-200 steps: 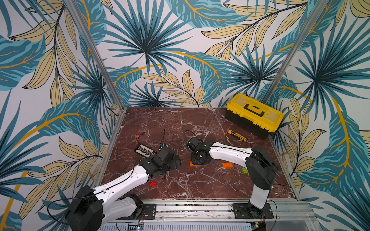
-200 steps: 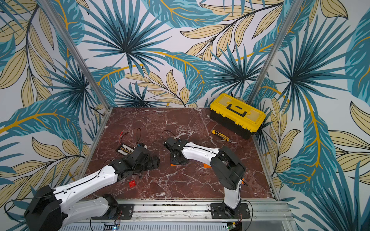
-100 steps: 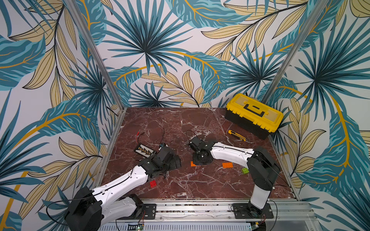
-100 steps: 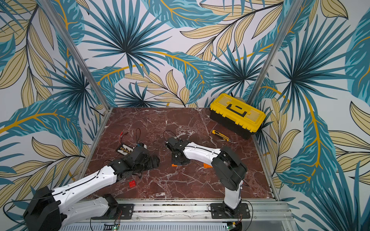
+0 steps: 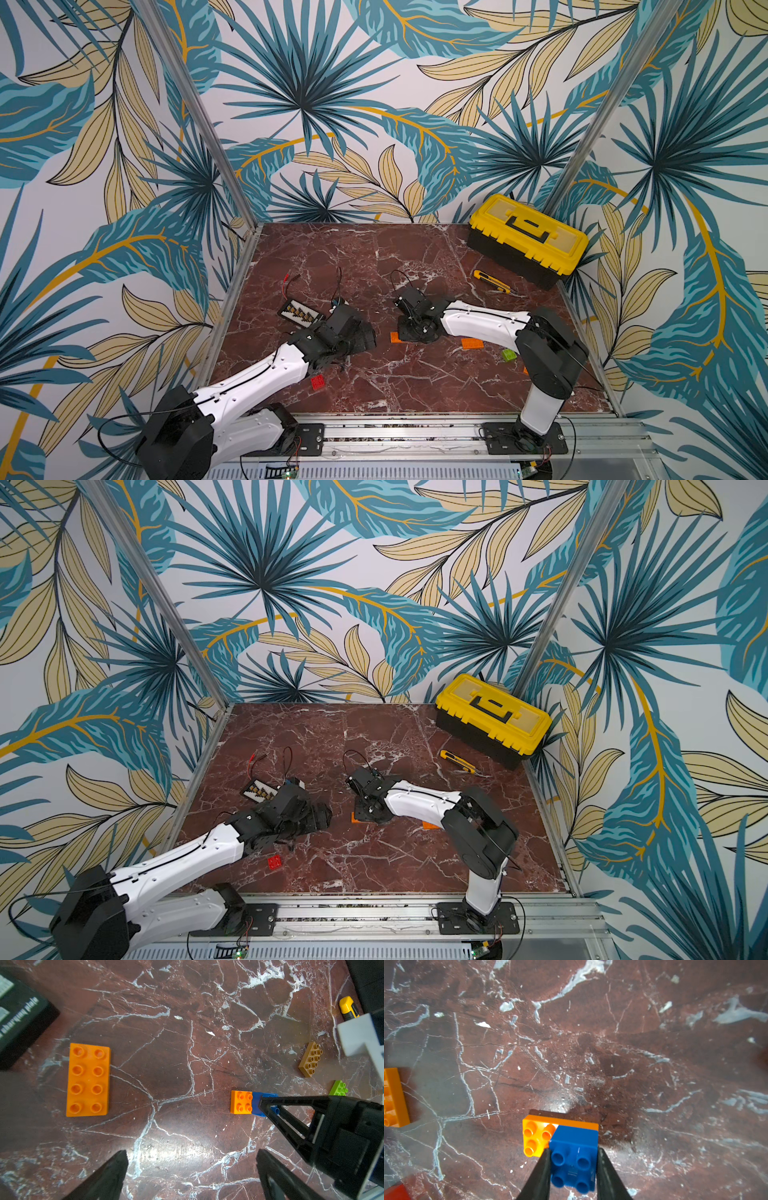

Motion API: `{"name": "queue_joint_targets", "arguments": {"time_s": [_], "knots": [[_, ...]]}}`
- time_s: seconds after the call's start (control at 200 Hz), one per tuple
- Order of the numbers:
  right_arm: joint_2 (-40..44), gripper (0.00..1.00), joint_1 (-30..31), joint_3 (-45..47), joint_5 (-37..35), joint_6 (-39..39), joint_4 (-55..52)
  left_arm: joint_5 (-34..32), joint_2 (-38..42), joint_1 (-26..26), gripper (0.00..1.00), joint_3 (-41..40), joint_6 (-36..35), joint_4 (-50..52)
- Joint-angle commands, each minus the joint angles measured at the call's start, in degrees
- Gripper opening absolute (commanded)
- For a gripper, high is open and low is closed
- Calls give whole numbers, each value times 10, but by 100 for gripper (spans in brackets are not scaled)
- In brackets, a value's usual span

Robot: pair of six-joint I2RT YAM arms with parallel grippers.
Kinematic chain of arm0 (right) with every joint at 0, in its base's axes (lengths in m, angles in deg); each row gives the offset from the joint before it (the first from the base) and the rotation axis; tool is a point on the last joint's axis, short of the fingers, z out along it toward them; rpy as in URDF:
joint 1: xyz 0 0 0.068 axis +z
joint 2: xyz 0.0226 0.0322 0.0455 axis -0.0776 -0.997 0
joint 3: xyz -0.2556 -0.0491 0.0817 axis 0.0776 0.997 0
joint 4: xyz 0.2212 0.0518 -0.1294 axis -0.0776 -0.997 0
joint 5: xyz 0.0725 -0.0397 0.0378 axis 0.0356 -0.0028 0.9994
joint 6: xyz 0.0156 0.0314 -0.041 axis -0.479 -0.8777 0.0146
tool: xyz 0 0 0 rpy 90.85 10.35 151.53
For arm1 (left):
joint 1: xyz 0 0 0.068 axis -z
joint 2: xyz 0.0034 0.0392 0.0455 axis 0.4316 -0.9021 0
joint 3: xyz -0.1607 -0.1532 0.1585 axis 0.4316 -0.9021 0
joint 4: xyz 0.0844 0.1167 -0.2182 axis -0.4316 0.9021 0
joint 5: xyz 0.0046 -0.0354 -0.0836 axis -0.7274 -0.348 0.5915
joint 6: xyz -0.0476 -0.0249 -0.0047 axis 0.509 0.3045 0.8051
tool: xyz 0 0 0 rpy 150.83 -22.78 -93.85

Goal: Assemble the number 5 with lego
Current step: Assemble the lego brick with the lego brick.

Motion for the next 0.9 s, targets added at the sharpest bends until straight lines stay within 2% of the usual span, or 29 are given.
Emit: {"name": "queue_joint_targets", "arguments": {"time_s": [0.0,0.04,0.12,0.16,0.235,0.325,0.541,0.606,0.701,0.811,0.891], "knots": [[-56,30,3,20,7,0,-104,-6,7,1,100,11,-6,2],[-47,35,3,7,0,1,-113,-7,9,1,100,12,-7,4],[-35,37,3,-18,-6,6,-124,-9,15,0,100,15,-11,7],[-32,43,3,-29,-8,9,-128,-10,16,1,100,16,-12,9],[-29,45,3,-48,-9,15,-134,-14,22,1,99,18,-15,15],[-27,55,3,-70,-6,21,-141,-18,30,1,100,19,-18,20],[18,69,3,-92,-25,31,-144,-24,45,1,100,22,-26,27],[50,70,3,-76,-41,31,-130,-20,47,1,100,23,-31,21],[105,70,-27,-23,-69,24,-98,-15,46,1,99,22,-36,10],[171,70,-67,60,-70,6,-61,5,32,1,100,27,-47,-4],[199,70,-94,104,-53,11,-47,-32,10,0,100,42,-37,35]]}}
